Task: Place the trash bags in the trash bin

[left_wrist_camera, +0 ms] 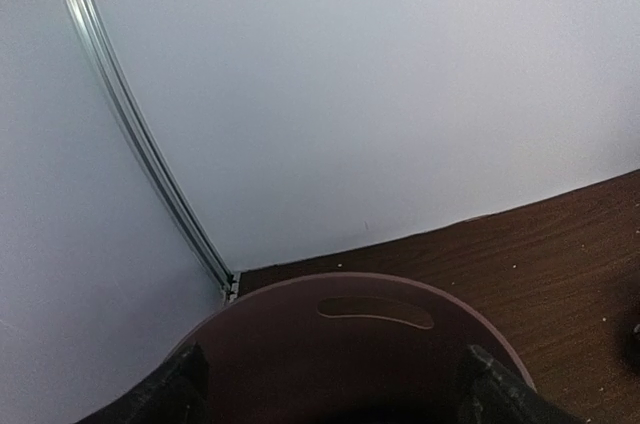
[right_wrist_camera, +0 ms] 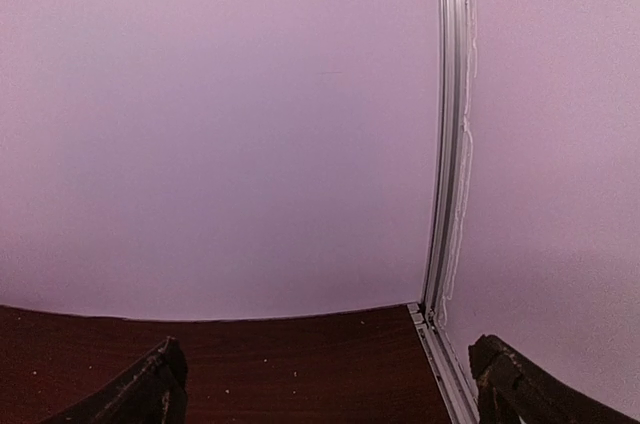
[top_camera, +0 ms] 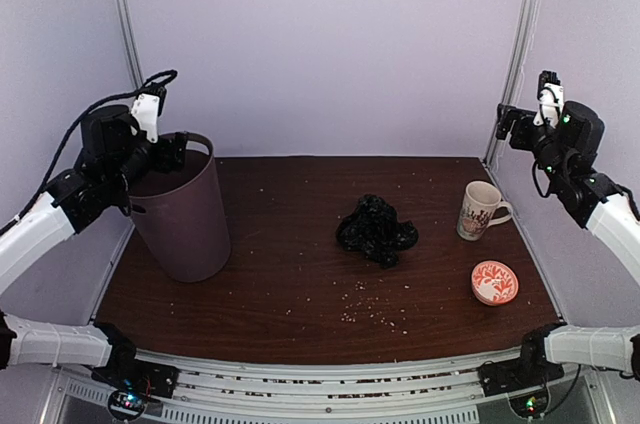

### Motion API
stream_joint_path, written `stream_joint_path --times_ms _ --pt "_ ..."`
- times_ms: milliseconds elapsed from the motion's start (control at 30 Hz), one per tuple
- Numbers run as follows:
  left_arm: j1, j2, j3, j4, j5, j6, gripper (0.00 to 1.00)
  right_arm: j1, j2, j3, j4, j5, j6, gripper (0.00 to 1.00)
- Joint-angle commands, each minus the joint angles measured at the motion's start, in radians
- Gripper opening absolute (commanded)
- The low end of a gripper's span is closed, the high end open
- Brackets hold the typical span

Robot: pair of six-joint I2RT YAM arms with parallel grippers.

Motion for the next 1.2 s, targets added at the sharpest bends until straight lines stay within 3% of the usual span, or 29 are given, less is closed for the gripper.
stream_joint_path --times_ms 0,100,267,333,500,633,800,967,1167 --pt "0.033 0.02 0.114 -0.019 0.19 -0.053 0.85 -0.024 0.014 -0.015 -0.005 -0.129 -0.011 1.0" --pt "0.003 0.06 0.201 -0.066 0.263 -0.062 0.82 -0.037 0.028 -0.033 -0.008 -0.198 -0.028 1.0" --pt "-0.116 0.183 0.401 -0.2 0.261 -0.059 0.76 -0.056 0.031 -0.086 -0.006 -0.311 -0.055 1.0" --pt "-0.153 0.237 0.475 -0.257 0.263 -0.065 0.68 -0.063 0.028 -0.107 -0.009 -0.352 -0.072 1.0" --pt "-0.219 0.331 0.564 -0.369 0.153 -0.09 0.59 -0.075 0.02 -0.149 -0.009 -0.39 -0.119 1.0" --pt "-0.245 0.379 0.611 -0.453 0.118 -0.121 0.6 -0.081 0.012 -0.172 -0.008 -0.426 -0.144 0.99" --pt "-0.251 0.47 0.719 -0.637 0.057 -0.195 0.62 -0.085 0.011 -0.184 -0.015 -0.473 -0.177 0.99" --pt "-0.168 0.554 0.848 -0.863 0.126 -0.314 0.61 -0.087 0.015 -0.186 -0.023 -0.498 -0.199 0.99" --pt "-0.109 0.578 0.852 -0.928 0.154 -0.35 0.59 -0.089 0.023 -0.186 -0.035 -0.534 -0.218 0.99"
